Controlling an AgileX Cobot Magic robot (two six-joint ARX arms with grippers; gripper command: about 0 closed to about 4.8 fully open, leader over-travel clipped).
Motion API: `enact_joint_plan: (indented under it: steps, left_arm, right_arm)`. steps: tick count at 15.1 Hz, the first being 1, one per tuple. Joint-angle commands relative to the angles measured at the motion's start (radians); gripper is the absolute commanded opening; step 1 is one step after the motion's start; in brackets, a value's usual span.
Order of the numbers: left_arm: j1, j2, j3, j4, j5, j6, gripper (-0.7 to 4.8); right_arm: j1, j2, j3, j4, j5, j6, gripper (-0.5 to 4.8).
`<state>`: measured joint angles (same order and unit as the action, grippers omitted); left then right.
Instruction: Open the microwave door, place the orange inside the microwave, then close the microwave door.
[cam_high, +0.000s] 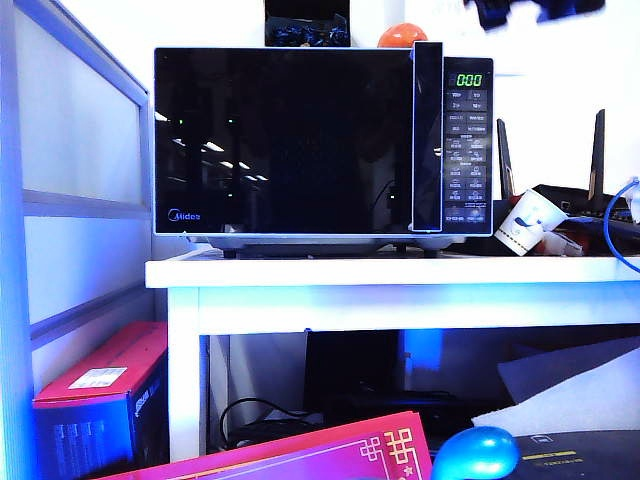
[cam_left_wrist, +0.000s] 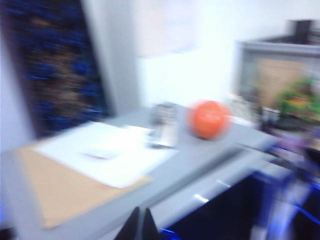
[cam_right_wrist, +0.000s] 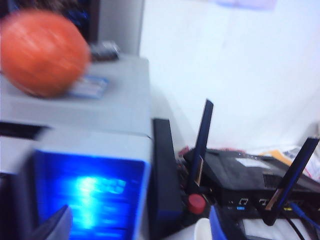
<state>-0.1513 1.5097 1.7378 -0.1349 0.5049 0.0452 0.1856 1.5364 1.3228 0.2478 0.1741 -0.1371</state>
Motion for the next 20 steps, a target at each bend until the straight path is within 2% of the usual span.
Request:
enact_joint_plan:
  steps: [1, 8, 12, 20]
  left_arm:
    - [-0.024, 0.031, 0.003, 0.048, -0.084, 0.011, -0.05]
    - [-0.037, 0.038, 0.003, 0.055, -0.074, 0.008, -0.05]
    - [-0.037, 0.038, 0.003, 0.055, -0.074, 0.008, -0.05]
    - [-0.037, 0.038, 0.003, 0.054, -0.074, 0.008, -0.05]
  right_arm:
    - [-0.018, 0.053, 0.005, 0.029, -0.109, -0.001, 3.59]
    - [-0.018, 0.161, 0.03, 0.106, -0.17, 0.011, 3.58]
    - [-0.018, 0.161, 0.03, 0.098, -0.328, 0.01, 3.55]
    - [-0.031, 0.119, 0.029, 0.039, -0.386, 0.01, 3.55]
